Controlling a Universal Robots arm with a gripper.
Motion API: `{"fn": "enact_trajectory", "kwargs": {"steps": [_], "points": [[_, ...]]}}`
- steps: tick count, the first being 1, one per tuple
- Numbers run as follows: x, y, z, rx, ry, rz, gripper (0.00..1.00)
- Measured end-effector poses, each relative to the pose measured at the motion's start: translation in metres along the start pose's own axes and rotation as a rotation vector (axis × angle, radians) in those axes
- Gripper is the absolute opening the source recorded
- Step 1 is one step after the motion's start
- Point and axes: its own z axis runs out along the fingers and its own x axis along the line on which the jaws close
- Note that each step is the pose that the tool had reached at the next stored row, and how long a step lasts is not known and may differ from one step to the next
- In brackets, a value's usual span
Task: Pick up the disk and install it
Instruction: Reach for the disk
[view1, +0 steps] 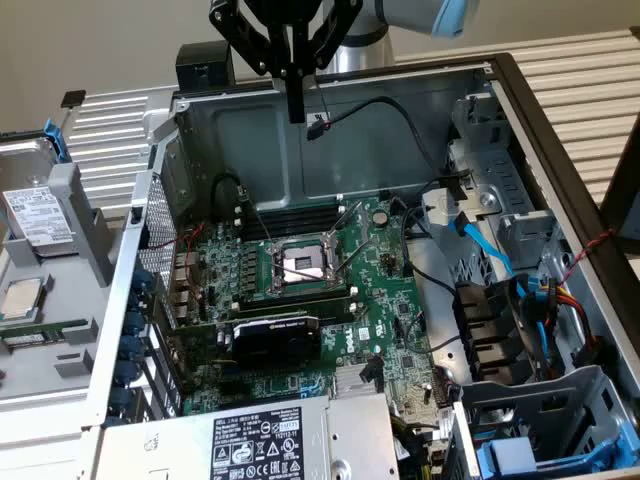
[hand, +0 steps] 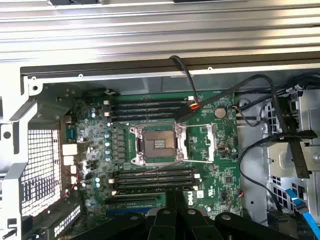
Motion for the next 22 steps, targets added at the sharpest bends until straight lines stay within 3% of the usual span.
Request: {"fn": "enact_trajectory", "kwargs": {"steps": [14,17,22], "points": [[0.001,-0.0001,-0.0001,0.0001,0.0,0.0,0.11],[0.009,-0.0007,-0.0001,0.0001,0.0001,0.0,0.11],[0.031,-0.0023,-0.0004,0.0,0.0,0.0,0.11]]}}
